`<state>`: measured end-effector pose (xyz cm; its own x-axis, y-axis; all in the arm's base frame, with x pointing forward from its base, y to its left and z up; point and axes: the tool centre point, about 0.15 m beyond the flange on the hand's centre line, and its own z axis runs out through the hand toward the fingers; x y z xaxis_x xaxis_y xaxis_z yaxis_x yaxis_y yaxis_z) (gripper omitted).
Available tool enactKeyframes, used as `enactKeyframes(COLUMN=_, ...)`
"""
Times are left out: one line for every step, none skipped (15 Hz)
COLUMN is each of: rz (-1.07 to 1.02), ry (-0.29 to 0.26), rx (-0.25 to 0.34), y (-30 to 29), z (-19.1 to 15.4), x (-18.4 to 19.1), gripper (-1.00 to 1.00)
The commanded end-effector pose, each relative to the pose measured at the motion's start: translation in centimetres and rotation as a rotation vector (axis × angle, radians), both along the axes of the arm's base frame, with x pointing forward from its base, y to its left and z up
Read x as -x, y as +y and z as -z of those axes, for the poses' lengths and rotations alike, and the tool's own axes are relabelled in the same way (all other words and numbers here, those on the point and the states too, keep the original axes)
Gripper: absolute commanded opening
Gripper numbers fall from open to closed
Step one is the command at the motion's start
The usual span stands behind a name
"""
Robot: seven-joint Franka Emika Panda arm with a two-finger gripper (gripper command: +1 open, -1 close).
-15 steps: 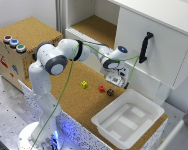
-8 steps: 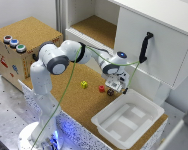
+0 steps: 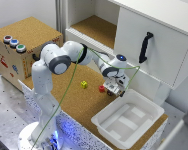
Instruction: Go towards the purple block and grasp it
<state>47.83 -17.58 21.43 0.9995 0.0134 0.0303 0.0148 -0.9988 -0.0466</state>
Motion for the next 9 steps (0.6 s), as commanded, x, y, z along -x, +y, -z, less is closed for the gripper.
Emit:
enactKeyframes(rz=0.015, ry=-0.031, rx=0.117, y=2.6, z=0.9, x=0.2, gripper=-1.00)
enactKeyframes(rz=0.017, ry=-0.034, rx=0.124, y=2.7, z=0.8, x=0.5, gripper=-1.00)
enactKeyframes(rz=0.015, ry=-0.031, rx=0.124, y=2.7, z=0.8, x=0.7, gripper=-1.00)
enactKeyframes(rz=0.024, ry=-0.026, rx=0.134, y=2.6, z=0.7, x=1.1, gripper=-1.00)
enactKeyframes(rz=0.039, ry=-0.013, rx=0.139, y=2.3, z=0.5, x=1.5, gripper=-1.00)
enactKeyframes(rz=0.052, ry=-0.007, rx=0.122, y=2.0, z=0.4, x=1.9, gripper=-1.00)
enactKeyframes(rz=0.062, ry=-0.015, rx=0.121, y=1.8, z=0.1, x=2.2, gripper=-1.00)
enactKeyframes(rz=0.068, ry=-0.016, rx=0.120, y=1.7, z=-0.1, x=2.4, gripper=-1.00)
enactKeyframes(rz=0.077, ry=-0.020, rx=0.120, y=1.5, z=-0.4, x=2.5, gripper=-1.00)
